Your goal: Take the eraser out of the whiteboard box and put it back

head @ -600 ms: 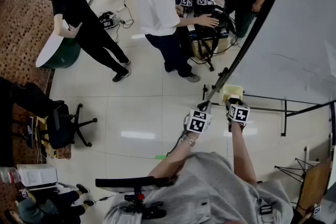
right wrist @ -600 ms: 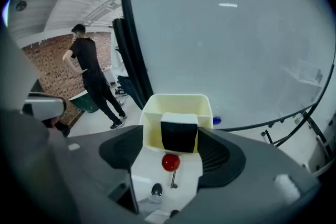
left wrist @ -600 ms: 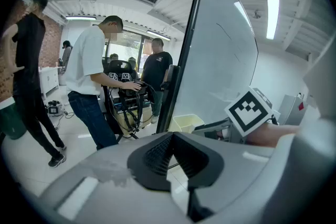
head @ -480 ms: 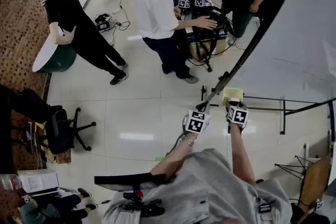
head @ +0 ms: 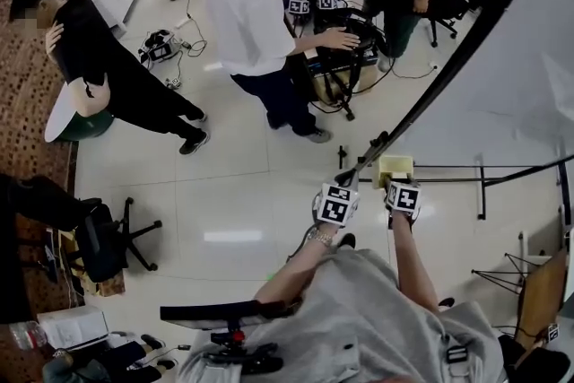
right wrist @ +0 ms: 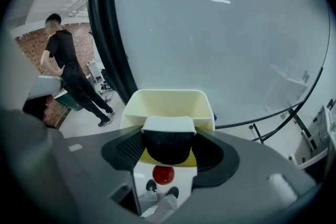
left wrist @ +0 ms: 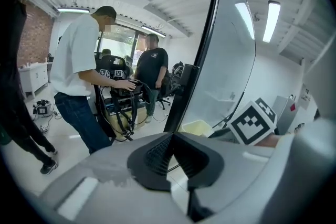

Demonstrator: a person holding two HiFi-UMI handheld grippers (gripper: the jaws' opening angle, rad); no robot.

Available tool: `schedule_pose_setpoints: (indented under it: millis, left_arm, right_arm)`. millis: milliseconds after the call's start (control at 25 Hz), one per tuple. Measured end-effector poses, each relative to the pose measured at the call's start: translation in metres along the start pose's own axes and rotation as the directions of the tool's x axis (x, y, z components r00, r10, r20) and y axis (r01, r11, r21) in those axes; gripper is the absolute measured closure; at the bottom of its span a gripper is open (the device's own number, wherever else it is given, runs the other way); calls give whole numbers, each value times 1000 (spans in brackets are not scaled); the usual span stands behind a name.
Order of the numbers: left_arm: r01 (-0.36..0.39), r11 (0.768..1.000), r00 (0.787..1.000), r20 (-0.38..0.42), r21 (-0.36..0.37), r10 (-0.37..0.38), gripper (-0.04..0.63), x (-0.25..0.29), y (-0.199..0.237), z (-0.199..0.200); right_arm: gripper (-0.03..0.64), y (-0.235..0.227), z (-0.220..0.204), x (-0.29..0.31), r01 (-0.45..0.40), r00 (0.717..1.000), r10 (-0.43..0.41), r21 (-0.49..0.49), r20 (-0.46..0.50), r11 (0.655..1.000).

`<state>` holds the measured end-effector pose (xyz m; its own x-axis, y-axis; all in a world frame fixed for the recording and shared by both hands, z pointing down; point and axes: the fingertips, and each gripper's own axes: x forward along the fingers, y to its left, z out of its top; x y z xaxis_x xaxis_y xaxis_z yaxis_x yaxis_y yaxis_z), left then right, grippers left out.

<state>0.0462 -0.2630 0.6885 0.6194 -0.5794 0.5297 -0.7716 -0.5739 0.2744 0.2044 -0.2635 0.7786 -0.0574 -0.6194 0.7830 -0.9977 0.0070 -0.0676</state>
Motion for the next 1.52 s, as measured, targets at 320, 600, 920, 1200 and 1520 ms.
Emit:
schedule_pose_setpoints:
  millis: [320, 600, 920, 1200, 1520]
  left_arm:
    - [12, 1000, 1000, 7, -6, -12, 589, 19, -2, 14]
    - [12, 1000, 1000, 2, -10, -12, 590, 20, -7, 14]
    - [-1, 1000, 1000, -1, -20, 1, 591, 20, -10, 8]
    - [2, 1000, 1000, -9, -18, -2, 589, 27, -10, 5]
    - [30, 999, 999, -33, -16, -30, 591, 23, -15, -7]
  right_arm:
    - [342, 18, 21, -44, -157, 987, 157, -16, 33, 987]
    - [344, 20, 105, -101, -204, 948, 195, 7, 252, 979]
    - [344, -3, 94, -70, -158, 959, 142, 48, 246, 986]
    - [344, -14, 66, -10, -104, 978, 97, 27, 187, 994]
    - [336, -5, 42, 10, -84, 990, 83, 7, 112, 996]
